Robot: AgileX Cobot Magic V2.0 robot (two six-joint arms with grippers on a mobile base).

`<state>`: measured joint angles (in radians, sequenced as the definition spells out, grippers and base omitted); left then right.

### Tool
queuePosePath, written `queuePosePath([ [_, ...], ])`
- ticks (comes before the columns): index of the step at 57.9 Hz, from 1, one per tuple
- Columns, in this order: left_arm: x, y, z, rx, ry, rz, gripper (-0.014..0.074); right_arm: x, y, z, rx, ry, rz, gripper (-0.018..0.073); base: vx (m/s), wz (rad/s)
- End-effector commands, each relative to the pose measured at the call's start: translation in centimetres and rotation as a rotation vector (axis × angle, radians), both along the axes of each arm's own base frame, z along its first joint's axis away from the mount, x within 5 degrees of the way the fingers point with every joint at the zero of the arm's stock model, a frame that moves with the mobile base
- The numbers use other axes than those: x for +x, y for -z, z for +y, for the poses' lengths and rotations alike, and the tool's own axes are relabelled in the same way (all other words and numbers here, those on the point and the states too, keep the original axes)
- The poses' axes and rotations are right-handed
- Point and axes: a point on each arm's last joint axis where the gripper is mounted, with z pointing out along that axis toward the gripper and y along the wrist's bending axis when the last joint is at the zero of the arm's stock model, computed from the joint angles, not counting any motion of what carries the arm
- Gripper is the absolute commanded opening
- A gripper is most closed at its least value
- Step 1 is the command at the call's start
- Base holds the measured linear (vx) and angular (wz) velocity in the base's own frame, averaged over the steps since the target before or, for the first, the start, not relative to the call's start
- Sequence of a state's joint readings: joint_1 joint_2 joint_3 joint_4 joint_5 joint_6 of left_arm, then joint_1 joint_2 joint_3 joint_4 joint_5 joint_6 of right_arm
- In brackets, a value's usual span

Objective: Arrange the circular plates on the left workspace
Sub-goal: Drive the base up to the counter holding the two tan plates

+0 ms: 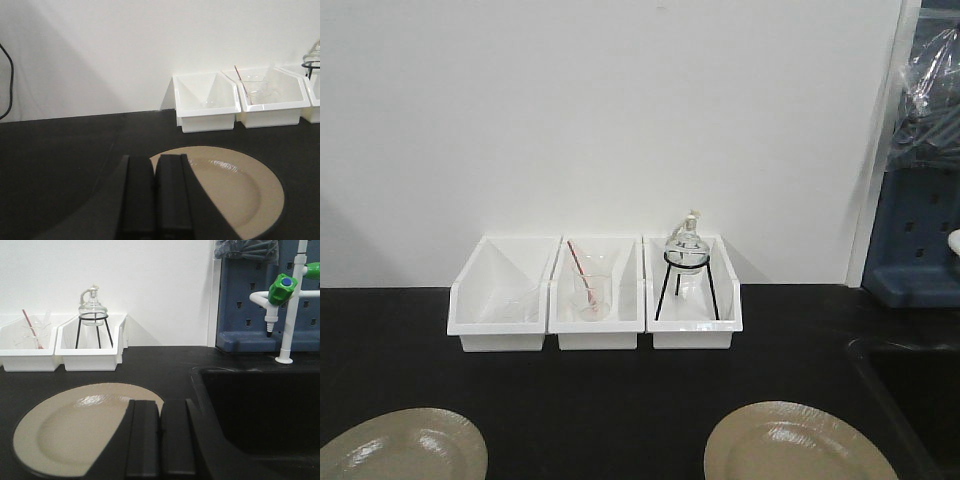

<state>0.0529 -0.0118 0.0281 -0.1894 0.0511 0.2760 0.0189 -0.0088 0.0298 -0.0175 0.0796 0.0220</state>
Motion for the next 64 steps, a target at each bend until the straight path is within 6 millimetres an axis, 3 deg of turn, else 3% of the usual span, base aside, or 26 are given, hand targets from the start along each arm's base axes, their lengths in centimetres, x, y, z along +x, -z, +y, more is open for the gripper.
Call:
queuePosePath([
  [1, -0.1, -0.4, 0.1, -0.010, -0.012, -0.081, 0.0003, -0.1, -0.6, 0.0, 0.000, 0.002, -0.089, 0.0002, 0.16, -0.03],
  [53, -0.1, -0.5, 0.1, -0.009, -0.013, -0.088, 0.0003, -0.1, -0.7, 0.0, 0.000, 0.002, -0.101, 0.0002, 0.02, 0.00],
  [59, -0.1, -0.5, 0.1, -0.008, -0.015, -0.098, 0.0003, -0.2, -1.4, 0.0, 0.002, 0.001, -0.179, 0.0002, 0.00, 0.00],
  [64, -0.3, -1.7, 0.3, -0.044, -0.032, -0.210, 0.0003, -0.5, -2.8, 0.0, 0.056, -0.004, -0.320, 0.0002, 0.00, 0.00],
])
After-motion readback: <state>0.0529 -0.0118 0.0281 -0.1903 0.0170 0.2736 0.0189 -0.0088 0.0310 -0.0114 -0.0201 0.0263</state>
